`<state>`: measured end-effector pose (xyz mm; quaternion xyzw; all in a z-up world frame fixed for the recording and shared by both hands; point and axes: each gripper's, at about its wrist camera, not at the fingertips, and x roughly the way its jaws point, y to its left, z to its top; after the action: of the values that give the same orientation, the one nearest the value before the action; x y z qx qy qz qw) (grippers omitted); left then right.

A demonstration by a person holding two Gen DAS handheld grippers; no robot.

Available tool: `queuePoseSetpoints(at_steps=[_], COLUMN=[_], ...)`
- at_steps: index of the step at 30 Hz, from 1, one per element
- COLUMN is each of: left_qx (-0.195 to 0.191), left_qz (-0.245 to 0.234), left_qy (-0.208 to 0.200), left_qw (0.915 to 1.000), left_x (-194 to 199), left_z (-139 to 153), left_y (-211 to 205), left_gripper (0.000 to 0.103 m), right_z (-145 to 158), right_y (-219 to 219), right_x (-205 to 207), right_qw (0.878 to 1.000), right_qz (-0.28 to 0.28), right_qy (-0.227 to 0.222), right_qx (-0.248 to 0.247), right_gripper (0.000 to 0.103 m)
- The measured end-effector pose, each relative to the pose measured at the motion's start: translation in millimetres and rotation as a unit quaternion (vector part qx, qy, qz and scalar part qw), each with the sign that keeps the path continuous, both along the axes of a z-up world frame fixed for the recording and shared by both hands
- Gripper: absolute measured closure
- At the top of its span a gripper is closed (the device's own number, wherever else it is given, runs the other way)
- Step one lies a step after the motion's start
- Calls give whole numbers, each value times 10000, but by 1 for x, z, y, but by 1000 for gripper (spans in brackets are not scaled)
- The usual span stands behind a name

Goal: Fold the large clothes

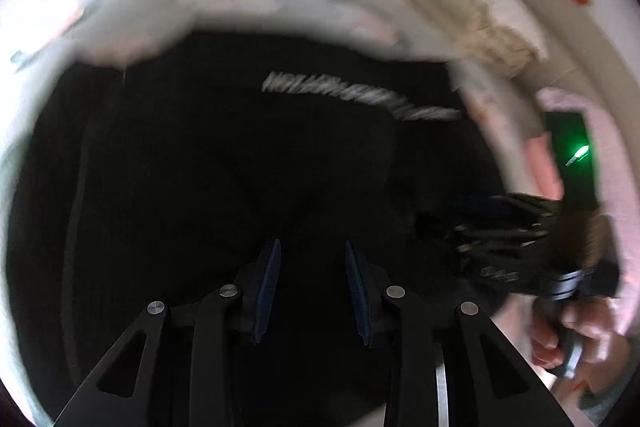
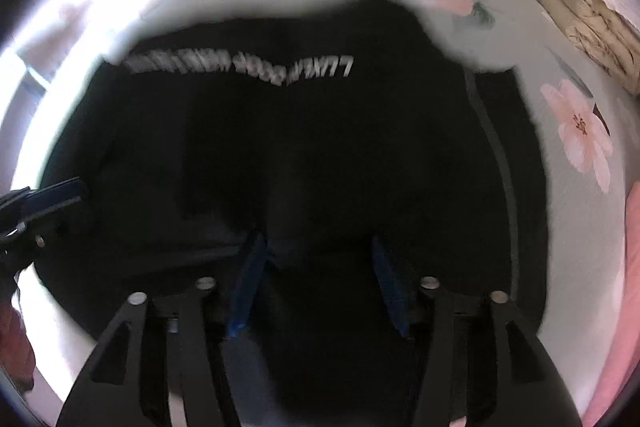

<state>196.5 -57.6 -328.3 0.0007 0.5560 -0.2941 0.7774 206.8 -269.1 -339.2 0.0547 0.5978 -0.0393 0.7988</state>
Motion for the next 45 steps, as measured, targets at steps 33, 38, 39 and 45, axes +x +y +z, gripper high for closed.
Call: queuePoseSetpoints(at_steps=[33,38,39,45], left_qx=[-697,-564,-413,-198], left_qz=[515,558,623,1083], left_qy=[266,313,300,626], left_qw=[9959,9964,9968,9919], left_x=[71,6,-4,-14], left_z=[37,48,43,-11], left_y=[37,78,83,93], left_gripper=[65,65,65,65], right_z=[38,72,70,-6], right_y=[-45,-7,-1,6], right_x=[63,-24,-34,-49], right_qw=[9906,9962,9974,9988], right_qz=[-773,-215,-141,-223], right_qy=[-513,-577,-522,237], right_qx=[1007,613,486,374], right_gripper=[32,32,32,39])
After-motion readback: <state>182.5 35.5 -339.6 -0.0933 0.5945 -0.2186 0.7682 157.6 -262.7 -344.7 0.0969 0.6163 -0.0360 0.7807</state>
